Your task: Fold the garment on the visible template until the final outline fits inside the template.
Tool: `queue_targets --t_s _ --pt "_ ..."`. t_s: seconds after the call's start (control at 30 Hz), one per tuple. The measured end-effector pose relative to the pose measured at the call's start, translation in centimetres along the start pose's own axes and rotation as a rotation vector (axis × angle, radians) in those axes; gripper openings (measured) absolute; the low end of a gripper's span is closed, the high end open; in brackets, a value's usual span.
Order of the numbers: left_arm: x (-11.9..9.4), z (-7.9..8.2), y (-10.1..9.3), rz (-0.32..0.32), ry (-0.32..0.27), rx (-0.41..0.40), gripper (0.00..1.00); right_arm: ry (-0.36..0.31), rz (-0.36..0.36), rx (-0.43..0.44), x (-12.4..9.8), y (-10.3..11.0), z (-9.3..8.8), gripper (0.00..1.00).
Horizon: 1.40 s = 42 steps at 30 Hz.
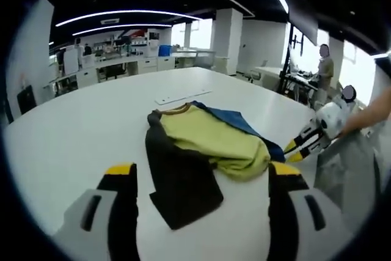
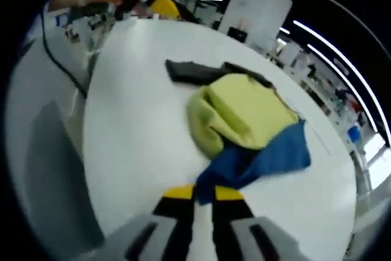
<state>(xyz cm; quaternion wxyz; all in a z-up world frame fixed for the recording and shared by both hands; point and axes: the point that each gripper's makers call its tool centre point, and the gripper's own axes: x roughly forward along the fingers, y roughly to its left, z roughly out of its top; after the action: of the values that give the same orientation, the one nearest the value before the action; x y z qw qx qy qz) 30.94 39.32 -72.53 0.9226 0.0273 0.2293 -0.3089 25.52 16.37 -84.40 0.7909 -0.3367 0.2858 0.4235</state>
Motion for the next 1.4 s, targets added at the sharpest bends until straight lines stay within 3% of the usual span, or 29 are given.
queue_targets --t_s 0.37,0.57,0.77,1.0,1.4 --pt "0.1 -0.1 -0.3 -0.005 0.003 -0.01 0.84 -0.014 -0.029 0.017 -0.9 -0.7 0.7 0.0" --pt "0.3 -0.2 -0.5 -0.014 0.012 0.002 0.84 -0.06 -0.069 0.126 -3.2 -3.0 1.5 0.0" --pt "0.5 -0.1 -0.5 -0.02 0.007 0.003 0.83 -0.116 -0.127 0.293 -6.4 -6.7 2.0 0.0" --pt "0.8 0.0 -0.7 -0.034 0.011 0.012 0.83 -0.094 -0.173 0.35 -9.0 -9.7 0.3 0.0" --pt "1.6 0.3 -0.7 -0.032 0.025 0.018 0.82 -0.018 -0.251 0.535 -11.8 -15.2 -5.8 0.0"
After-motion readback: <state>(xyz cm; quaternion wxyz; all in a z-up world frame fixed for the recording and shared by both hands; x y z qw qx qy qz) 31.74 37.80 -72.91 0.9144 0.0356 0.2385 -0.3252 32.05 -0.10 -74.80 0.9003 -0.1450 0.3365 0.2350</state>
